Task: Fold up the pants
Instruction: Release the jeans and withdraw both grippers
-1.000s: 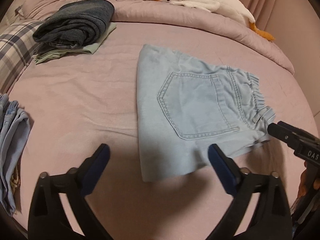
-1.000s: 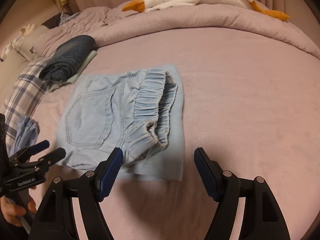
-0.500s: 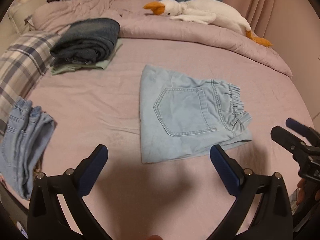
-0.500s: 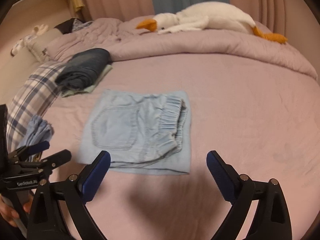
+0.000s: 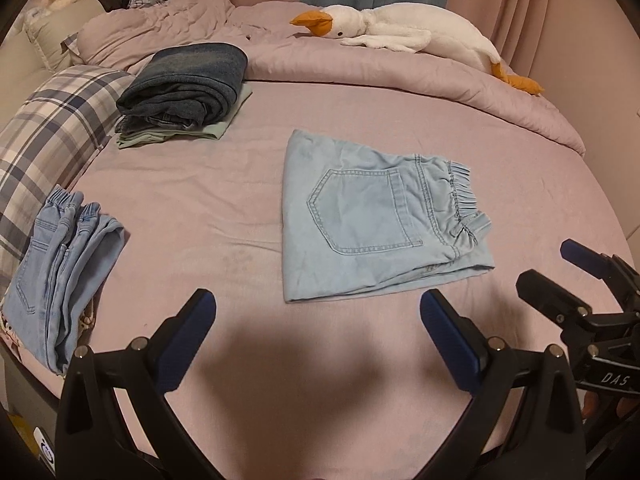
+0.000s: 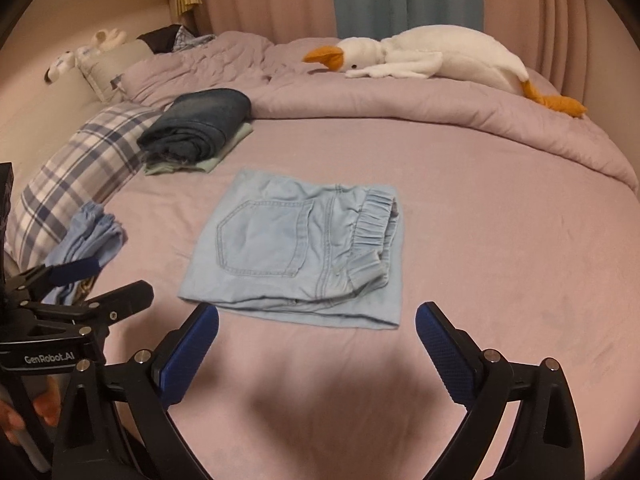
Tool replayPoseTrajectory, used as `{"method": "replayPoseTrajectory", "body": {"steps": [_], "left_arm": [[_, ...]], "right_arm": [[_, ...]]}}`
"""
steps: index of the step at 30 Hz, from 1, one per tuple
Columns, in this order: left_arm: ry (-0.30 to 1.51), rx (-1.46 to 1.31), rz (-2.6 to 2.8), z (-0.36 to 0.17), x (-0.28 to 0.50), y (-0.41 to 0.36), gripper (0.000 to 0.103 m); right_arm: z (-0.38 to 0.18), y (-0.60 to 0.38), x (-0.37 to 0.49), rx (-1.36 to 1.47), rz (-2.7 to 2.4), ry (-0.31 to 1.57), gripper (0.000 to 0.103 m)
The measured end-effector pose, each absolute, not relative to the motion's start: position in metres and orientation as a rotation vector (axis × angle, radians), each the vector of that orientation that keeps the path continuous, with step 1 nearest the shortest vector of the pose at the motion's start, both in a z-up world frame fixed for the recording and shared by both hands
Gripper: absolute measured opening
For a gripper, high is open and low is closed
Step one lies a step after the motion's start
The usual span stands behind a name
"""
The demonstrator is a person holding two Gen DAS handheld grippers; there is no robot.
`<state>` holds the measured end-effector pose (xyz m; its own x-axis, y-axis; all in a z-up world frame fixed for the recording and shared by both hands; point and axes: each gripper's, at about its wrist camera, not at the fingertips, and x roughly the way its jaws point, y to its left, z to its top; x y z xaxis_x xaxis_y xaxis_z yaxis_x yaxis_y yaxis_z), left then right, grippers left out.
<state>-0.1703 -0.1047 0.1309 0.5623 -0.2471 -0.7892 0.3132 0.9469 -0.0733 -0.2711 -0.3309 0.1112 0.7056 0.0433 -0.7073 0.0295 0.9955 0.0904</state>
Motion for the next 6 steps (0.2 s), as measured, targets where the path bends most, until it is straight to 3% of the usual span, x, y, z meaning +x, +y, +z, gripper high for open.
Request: {"method": "replayPoseTrajectory", "body": {"steps": [6], "left_arm": [[0.906, 0.084, -0.333, 0.1337, -0.1738, -0.1063, 0.102]], "right_arm": [[0.1180, -0.3286, -0.2776, 0.098, 0.004, 0.768, 0.098]]}}
